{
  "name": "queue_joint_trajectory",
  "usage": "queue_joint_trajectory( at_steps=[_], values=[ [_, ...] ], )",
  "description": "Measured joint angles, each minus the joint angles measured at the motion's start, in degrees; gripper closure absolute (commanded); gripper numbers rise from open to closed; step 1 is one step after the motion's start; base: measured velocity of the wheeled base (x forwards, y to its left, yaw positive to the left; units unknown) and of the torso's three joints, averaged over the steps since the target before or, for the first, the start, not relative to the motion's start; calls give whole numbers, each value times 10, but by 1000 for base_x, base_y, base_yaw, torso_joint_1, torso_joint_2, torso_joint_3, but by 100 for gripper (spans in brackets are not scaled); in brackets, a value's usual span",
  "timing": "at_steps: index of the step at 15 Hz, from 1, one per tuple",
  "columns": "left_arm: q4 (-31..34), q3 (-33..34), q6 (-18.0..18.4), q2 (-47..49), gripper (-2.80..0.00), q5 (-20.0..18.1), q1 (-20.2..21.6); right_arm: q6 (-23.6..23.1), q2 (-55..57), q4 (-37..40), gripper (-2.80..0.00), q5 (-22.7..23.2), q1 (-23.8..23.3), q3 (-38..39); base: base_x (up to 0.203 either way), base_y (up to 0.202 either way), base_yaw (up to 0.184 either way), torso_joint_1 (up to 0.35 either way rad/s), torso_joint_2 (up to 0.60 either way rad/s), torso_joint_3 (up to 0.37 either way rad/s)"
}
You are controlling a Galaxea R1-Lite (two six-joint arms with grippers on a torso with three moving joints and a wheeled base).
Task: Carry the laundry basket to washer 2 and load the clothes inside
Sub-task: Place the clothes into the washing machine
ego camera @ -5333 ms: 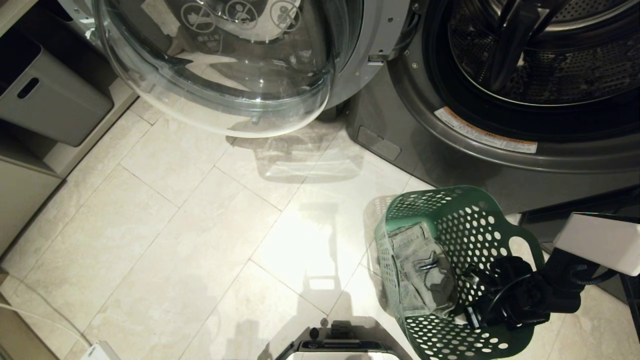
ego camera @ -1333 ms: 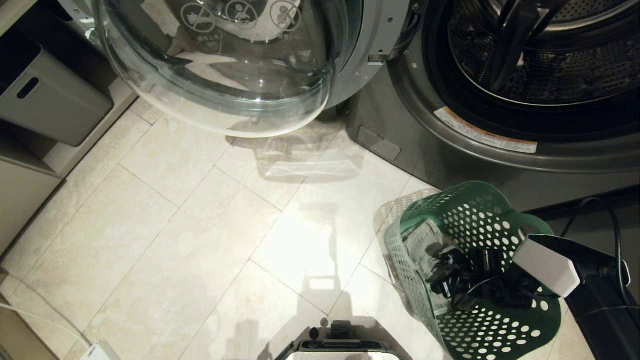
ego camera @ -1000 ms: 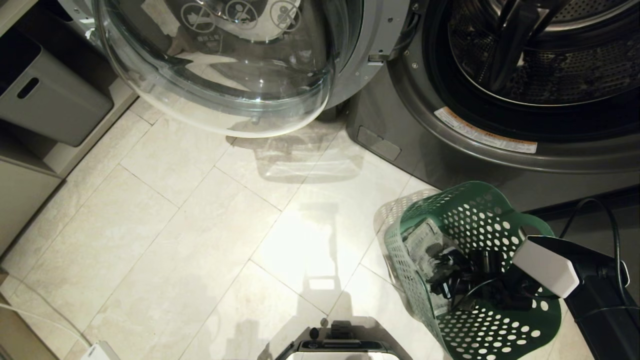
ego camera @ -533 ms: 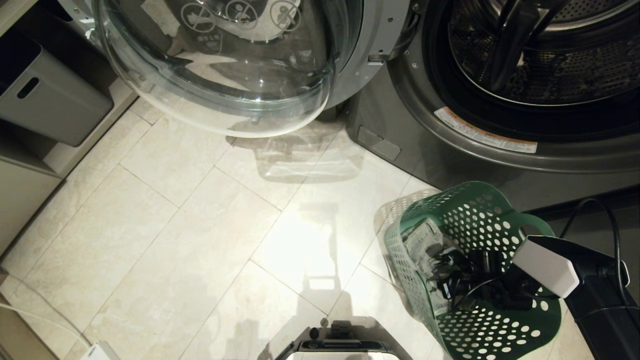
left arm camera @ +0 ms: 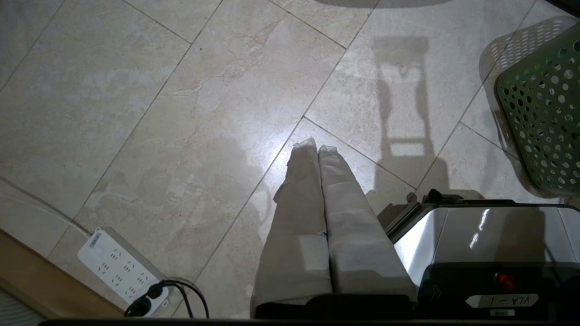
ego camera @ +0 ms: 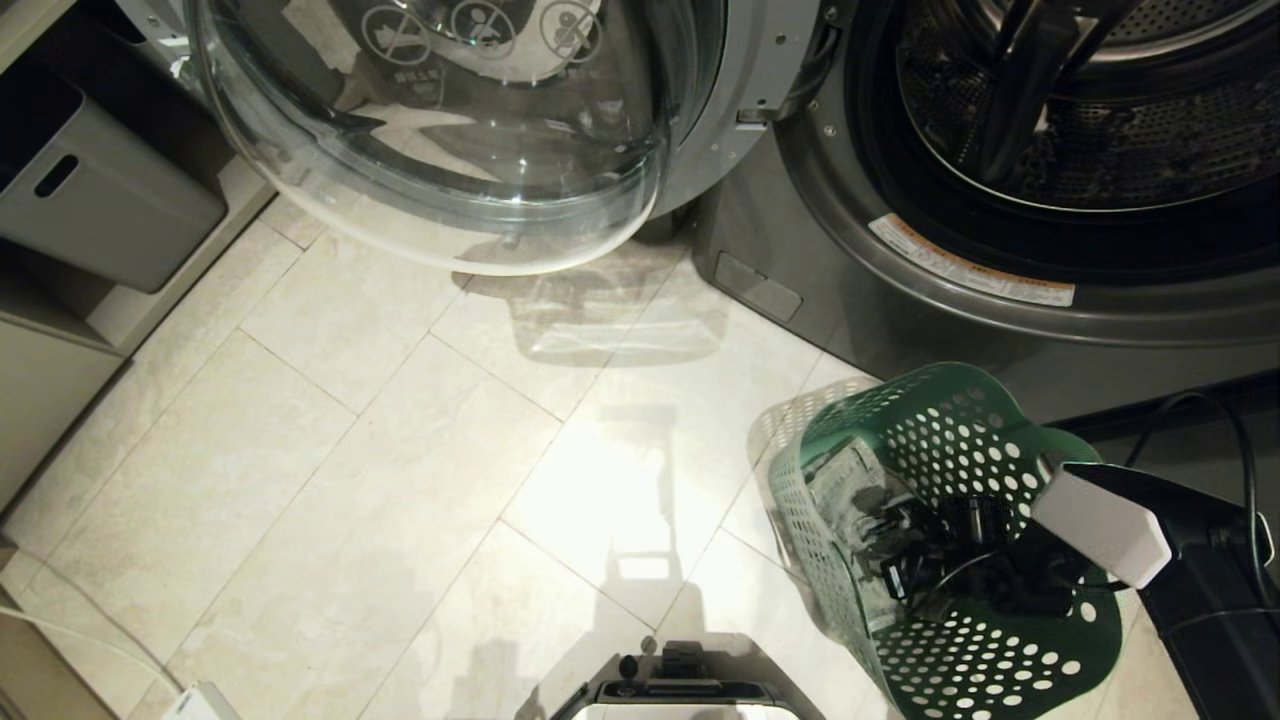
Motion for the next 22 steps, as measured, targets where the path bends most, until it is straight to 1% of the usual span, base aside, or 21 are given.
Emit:
queue_joint_trajectory(
  at_steps=[3,6,10,17,19,22],
  values=[
    [0,0,0,0,0,0,0,-2,-63,42,0,0,0,55,0,0,0,0,0,0],
    [0,0,0,0,0,0,0,-4,-144,69,0,1,-1,124,0,0,0,0,0,0],
    [0,0,0,0,0,0,0,-5,-256,76,0,2,-1,217,0,0,0,0,0,0],
    [0,0,0,0,0,0,0,-13,-495,78,0,-2,0,399,0,0,0,0,0,0],
    [0,0,0,0,0,0,0,-22,-563,84,0,-16,0,438,0,0,0,0,0,0],
    [0,0,0,0,0,0,0,-41,-668,89,0,-54,2,473,0,0,0,0,0,0]
  ],
)
